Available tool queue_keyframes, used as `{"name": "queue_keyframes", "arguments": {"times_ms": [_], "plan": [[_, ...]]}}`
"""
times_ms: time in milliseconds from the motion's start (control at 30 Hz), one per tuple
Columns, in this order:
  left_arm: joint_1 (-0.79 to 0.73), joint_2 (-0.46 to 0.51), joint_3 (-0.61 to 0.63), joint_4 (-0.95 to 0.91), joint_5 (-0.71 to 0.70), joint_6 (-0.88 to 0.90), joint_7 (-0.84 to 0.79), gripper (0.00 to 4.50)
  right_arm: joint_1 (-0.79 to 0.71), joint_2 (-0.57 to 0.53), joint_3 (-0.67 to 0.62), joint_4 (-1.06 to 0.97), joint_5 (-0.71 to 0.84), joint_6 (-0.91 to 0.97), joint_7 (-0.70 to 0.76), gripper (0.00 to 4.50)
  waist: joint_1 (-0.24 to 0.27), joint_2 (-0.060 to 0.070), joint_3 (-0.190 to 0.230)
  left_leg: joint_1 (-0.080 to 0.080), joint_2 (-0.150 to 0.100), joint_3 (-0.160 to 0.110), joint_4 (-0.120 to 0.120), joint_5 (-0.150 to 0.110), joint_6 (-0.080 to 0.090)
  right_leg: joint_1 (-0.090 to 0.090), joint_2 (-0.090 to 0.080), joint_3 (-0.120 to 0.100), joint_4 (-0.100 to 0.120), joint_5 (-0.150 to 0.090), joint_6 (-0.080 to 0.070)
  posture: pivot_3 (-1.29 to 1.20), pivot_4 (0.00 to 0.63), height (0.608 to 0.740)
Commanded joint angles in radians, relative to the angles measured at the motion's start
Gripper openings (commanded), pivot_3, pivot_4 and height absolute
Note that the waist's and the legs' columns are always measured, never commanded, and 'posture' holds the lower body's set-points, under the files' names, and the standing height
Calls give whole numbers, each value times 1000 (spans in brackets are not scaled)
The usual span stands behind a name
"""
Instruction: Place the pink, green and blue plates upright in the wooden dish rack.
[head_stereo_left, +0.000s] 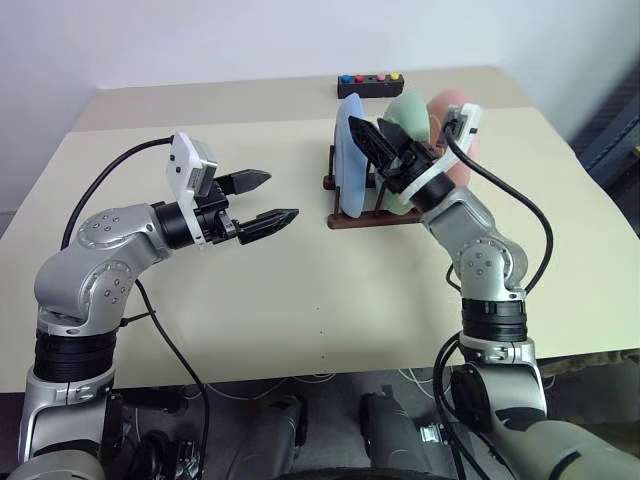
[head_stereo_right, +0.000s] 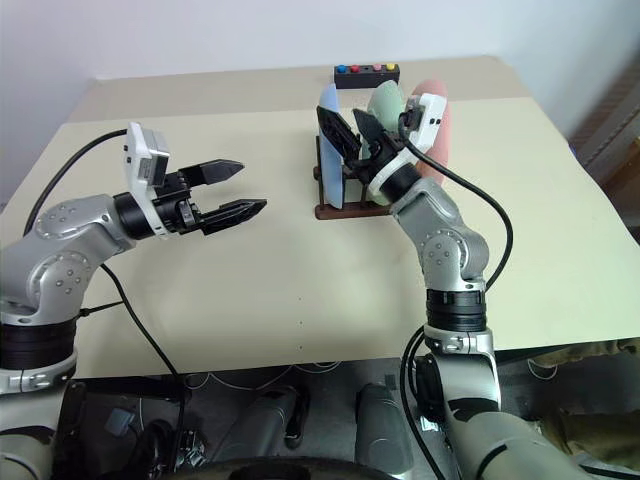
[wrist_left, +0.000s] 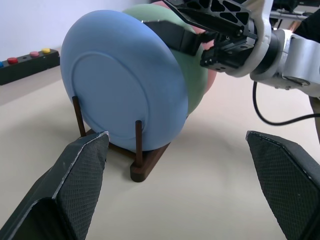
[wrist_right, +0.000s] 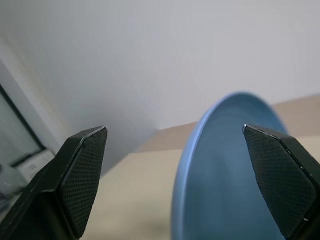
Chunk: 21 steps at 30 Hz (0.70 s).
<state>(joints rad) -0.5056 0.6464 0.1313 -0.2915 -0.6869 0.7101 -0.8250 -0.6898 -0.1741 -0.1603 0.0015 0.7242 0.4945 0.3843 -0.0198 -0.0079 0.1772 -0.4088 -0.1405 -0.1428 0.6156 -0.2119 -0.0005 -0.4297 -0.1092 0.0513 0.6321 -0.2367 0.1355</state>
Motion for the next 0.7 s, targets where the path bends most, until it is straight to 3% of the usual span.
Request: {"name": "queue_keyframes", "arguments": {"times_ms": [33,333,433,600,700], "plan": [[-20,8,13,-26,-7,-18,-3,4500,-27,-2,3,-50,-25,-39,11,4429,0,0,0,0,0,0,0,0,0,0,0,0,0,0,0,0,150,740],[-30,-1,6,3,11,-53,-12,4500,-19,-3,-73,-208,84,-83,53,4429,2,0,0,0,0,0,0,0,0,0,0,0,0,0,0,0,150,740],[-35,0,4,20,22,-71,-22,4500,10,-93,-79,-290,104,-61,130,4429,4,0,0,0,0,0,0,0,0,0,0,0,-1,0,0,0,150,740],[-33,20,37,90,13,-122,-102,4500,132,-367,-142,-315,160,26,352,4429,8,-1,0,0,0,0,0,0,0,2,0,0,-2,0,0,0,150,740],[-18,44,38,131,42,-199,-178,4500,183,-465,-153,-332,154,21,437,4429,4,0,0,0,0,0,0,0,0,2,-1,-1,-2,0,0,0,150,740]]}}
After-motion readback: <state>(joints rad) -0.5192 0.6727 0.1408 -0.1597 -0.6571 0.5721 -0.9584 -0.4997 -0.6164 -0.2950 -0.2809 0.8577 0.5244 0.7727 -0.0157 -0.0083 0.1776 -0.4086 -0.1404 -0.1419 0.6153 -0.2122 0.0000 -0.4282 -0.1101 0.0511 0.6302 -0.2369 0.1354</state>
